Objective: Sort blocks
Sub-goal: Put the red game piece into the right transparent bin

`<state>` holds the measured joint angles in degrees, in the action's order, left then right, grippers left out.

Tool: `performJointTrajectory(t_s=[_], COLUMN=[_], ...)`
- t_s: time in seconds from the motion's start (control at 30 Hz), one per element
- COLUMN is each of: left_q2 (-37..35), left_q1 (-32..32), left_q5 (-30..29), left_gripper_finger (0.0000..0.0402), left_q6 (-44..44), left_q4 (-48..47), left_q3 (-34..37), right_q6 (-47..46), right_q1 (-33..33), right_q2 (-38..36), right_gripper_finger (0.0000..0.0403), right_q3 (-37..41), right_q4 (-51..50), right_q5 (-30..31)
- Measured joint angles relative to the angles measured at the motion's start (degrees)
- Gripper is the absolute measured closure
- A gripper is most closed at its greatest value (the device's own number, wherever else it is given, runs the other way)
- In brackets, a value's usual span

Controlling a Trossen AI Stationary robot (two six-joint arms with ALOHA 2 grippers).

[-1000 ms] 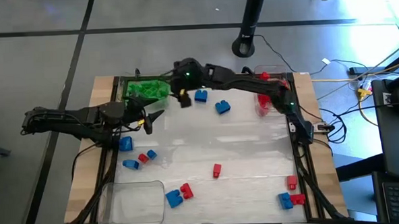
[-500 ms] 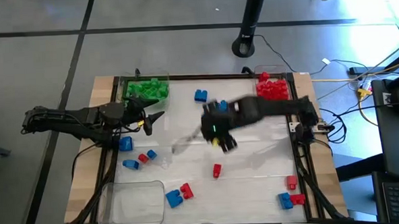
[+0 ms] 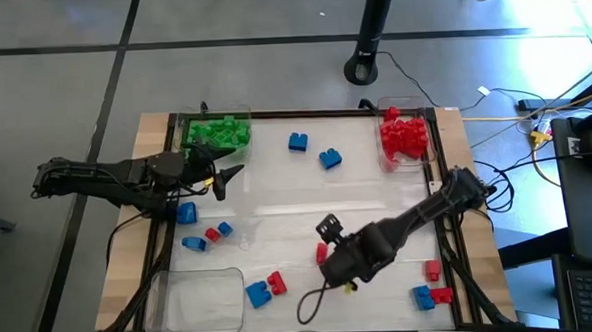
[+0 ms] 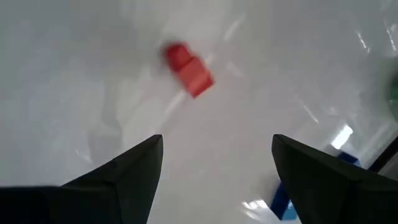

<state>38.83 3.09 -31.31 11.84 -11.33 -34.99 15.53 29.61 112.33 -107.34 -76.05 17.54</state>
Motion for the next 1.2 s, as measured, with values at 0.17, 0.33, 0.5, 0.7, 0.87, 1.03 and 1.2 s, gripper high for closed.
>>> performJointTrajectory(t_s=[0.17, 0.33, 0.5, 0.7, 0.87, 1.03, 1.2], left_q2=[0.0, 0.0, 0.0, 0.0, 0.0, 0.0, 0.0], left_q1=[0.0, 0.0, 0.0, 0.0, 0.0, 0.0, 0.0], left_q5=[0.0, 0.0, 0.0, 0.0, 0.0, 0.0, 0.0], left_gripper_finger=[0.0141, 0.0141, 0.0141, 0.0141, 0.0141, 0.0141, 0.0141], left_q6=[0.3, 0.5, 1.2, 1.2, 1.2, 1.1, 1.0], left_q4=[-0.1, -0.3, -1.6, -1.9, -1.9, -1.9, -1.9], left_q3=[0.0, 0.0, 0.0, 0.0, 0.0, 0.0, 0.0], right_q6=[5.3, 11.5, 21.1, 26.0, 26.5, 26.7, 26.8], right_q1=[0.4, 0.0, -1.1, -3.7, -6.3, -8.0, -8.4], right_q2=[0.0, 0.0, 0.0, 0.0, 0.0, 0.0, 0.0], right_gripper_finger=[0.0102, 0.0102, 0.0102, 0.0102, 0.0102, 0.0102, 0.0102], right_q3=[8.3, 13.7, 16.5, 20.0, 23.1, 25.9, 29.2], right_q4=[4.0, 12.1, 19.8, 27.8, 30.8, 34.4, 40.3], right_q5=[4.5, 3.5, 1.7, -2.1, -6.1, -10.4, -13.1])
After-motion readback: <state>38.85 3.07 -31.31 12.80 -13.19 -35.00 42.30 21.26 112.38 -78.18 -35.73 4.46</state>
